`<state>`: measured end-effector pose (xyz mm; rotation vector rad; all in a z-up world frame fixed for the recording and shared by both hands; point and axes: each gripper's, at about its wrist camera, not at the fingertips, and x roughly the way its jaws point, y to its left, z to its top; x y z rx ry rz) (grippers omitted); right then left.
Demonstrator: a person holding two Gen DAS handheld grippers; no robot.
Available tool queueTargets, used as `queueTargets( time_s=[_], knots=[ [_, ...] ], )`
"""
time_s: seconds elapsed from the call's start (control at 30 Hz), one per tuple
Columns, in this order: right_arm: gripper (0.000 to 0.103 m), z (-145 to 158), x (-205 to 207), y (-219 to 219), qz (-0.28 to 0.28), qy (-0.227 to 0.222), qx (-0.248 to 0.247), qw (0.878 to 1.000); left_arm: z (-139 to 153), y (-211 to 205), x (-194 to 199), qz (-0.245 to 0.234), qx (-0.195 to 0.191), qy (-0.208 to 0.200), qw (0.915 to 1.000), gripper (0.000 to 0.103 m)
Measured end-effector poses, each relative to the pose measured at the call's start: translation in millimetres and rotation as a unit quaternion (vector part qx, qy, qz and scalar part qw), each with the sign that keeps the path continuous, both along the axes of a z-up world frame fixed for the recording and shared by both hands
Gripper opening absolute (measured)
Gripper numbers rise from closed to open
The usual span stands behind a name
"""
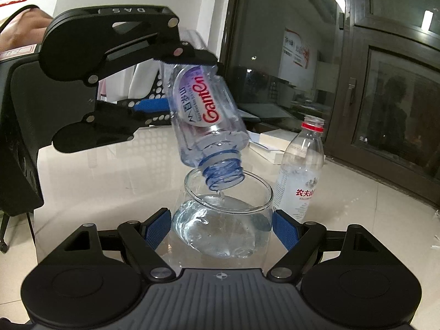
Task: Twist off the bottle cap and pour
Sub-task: 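Pour water from the bottle into the tumbler with the left gripper while the right gripper holds it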
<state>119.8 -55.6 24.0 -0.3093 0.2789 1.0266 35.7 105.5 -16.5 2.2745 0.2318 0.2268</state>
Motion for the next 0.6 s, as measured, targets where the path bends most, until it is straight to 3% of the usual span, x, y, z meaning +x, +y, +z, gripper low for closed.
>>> queueTargets(
  time_s=[0.17, 0.6],
  knots=[
    [0.083, -0.7, -0.2, -0.6, 0.001, 0.001, 0.001, 1.0, 1.3, -1.3, 2.6, -0.009, 0.018, 0.002, 0.9998, 0.057],
    [0.083, -1.9, -3.0, 2.6, 0.0, 0.004, 0.004, 1.0, -0.3, -5.3, 2.8, -0.015, 0.015, 0.002, 0.9998, 0.058]
  ],
)
